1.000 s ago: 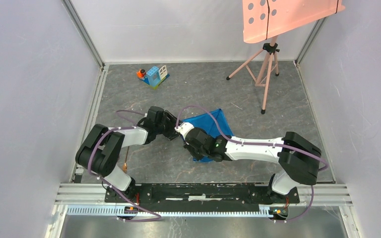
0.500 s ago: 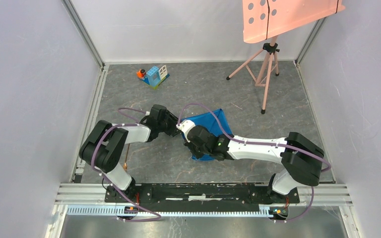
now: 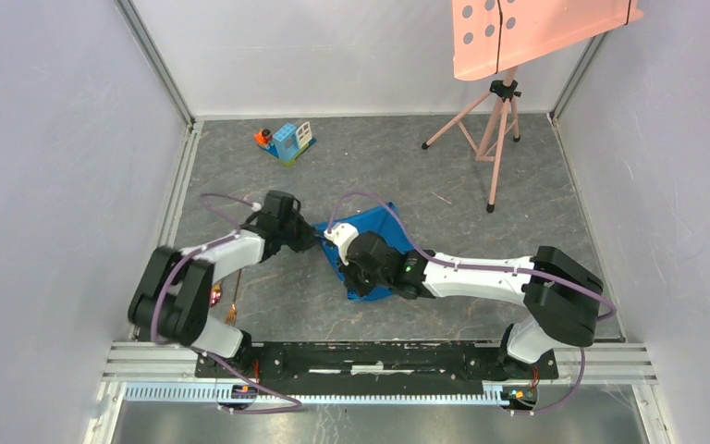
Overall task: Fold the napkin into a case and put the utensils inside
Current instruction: Pick up the upper triangle-folded napkin from the center of the board, then turn over the upper triangle folded napkin at the center of the board.
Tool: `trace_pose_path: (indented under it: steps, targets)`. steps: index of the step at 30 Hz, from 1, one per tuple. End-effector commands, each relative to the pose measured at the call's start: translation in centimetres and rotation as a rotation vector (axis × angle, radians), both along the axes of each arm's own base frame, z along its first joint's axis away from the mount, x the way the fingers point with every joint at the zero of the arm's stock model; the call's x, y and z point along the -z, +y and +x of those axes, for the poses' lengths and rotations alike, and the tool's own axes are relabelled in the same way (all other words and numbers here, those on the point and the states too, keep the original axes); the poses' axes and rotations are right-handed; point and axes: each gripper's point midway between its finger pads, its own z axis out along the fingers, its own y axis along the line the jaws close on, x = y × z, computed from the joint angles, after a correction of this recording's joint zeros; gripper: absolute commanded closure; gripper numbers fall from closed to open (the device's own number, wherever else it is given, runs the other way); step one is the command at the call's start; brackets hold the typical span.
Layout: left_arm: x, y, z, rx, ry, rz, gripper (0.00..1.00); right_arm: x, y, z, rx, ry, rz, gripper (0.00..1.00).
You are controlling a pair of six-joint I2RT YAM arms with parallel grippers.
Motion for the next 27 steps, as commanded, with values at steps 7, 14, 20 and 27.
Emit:
trace_pose_path:
  steps: [7, 14, 20, 27]
  targets:
    - [-16.4, 16.6, -7.3, -0.217, -0.127, 0.492, 0.98, -13.5, 14.2, -9.7, -0.386, 0.272, 0.657, 1.00]
    - [-23.7, 17.9, -7.5, -0.150, -0.199, 0.668, 0.98, -21.2, 13.5, -11.9, -0.514, 0.553, 1.091, 1.00]
    - [-18.3, 10.0, 0.1, 0.100, -0.152, 0.835, 0.98, -15.4, 8.2, -8.6, -0.391, 0.670, 1.142, 1.00]
    - [-9.7, 0.9, 7.4, 0.309, -0.092, 0.930, 0.98, -5.8, 0.9, -5.7, -0.223, 0.663, 0.964, 1.00]
